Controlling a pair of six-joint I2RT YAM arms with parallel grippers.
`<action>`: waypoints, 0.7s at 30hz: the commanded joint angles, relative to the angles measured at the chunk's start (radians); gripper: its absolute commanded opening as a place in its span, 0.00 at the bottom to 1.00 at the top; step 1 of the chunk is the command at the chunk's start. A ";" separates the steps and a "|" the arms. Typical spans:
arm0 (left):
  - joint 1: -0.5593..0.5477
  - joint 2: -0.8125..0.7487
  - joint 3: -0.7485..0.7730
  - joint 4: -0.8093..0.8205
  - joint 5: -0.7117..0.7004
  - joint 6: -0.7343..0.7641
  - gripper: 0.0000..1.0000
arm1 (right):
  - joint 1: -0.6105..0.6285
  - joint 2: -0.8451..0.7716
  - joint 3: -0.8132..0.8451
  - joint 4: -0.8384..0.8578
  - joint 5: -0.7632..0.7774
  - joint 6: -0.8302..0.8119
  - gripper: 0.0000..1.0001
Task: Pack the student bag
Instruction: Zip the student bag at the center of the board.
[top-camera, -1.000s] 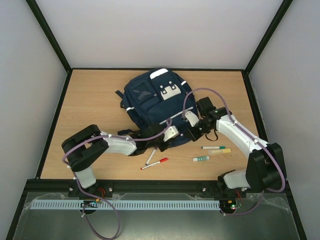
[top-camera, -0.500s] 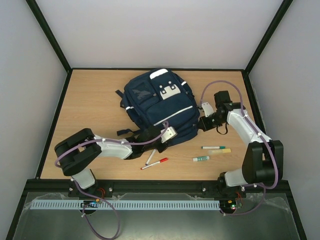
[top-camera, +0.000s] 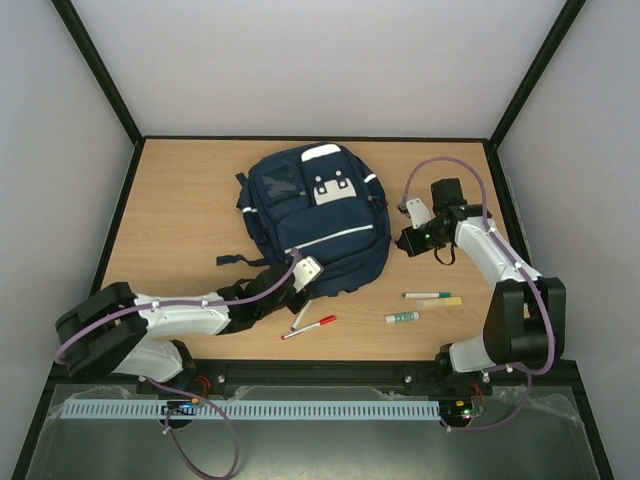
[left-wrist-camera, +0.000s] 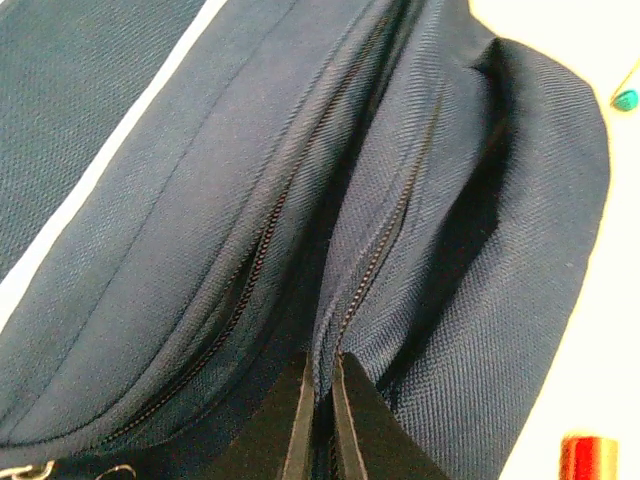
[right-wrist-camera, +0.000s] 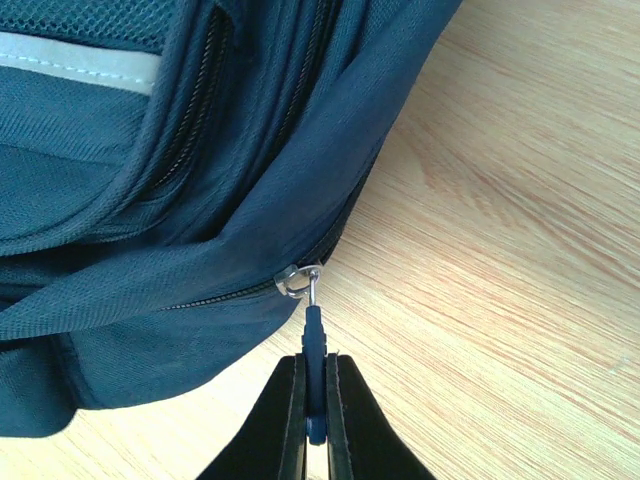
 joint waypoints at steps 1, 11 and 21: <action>0.007 -0.018 -0.032 -0.135 -0.209 -0.092 0.02 | 0.014 0.029 -0.010 0.040 -0.033 -0.020 0.01; 0.152 0.205 0.129 -0.204 -0.459 -0.197 0.25 | 0.256 0.128 0.047 0.081 -0.101 0.039 0.01; 0.061 -0.202 -0.058 -0.051 -0.122 -0.114 0.63 | 0.344 0.151 0.072 0.130 -0.135 0.093 0.01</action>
